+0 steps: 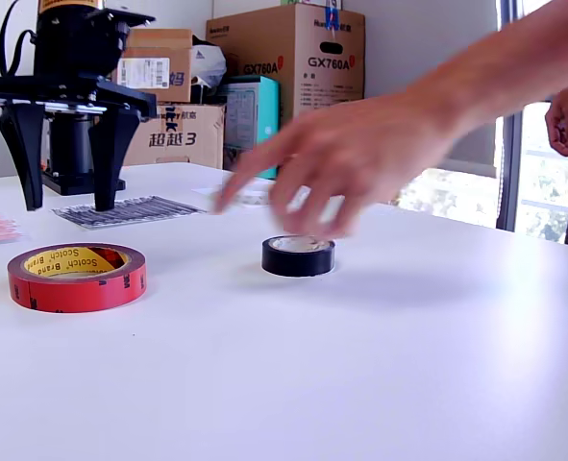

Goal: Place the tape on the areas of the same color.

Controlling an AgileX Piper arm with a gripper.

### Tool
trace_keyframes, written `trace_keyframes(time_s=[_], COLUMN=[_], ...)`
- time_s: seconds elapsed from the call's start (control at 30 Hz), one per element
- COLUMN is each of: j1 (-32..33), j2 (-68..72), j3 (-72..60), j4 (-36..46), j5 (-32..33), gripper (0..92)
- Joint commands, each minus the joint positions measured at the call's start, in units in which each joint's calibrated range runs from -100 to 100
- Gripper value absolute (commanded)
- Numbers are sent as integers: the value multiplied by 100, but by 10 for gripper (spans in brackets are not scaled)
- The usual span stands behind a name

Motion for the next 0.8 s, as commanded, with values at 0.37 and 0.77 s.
trace_keyframes(time_s=[0.37, 0.77], j1=[604, 991], j2=[-46, 20], j3=[-45, -381], j4=[127, 68], j5=[-8, -8], gripper=[677, 677])
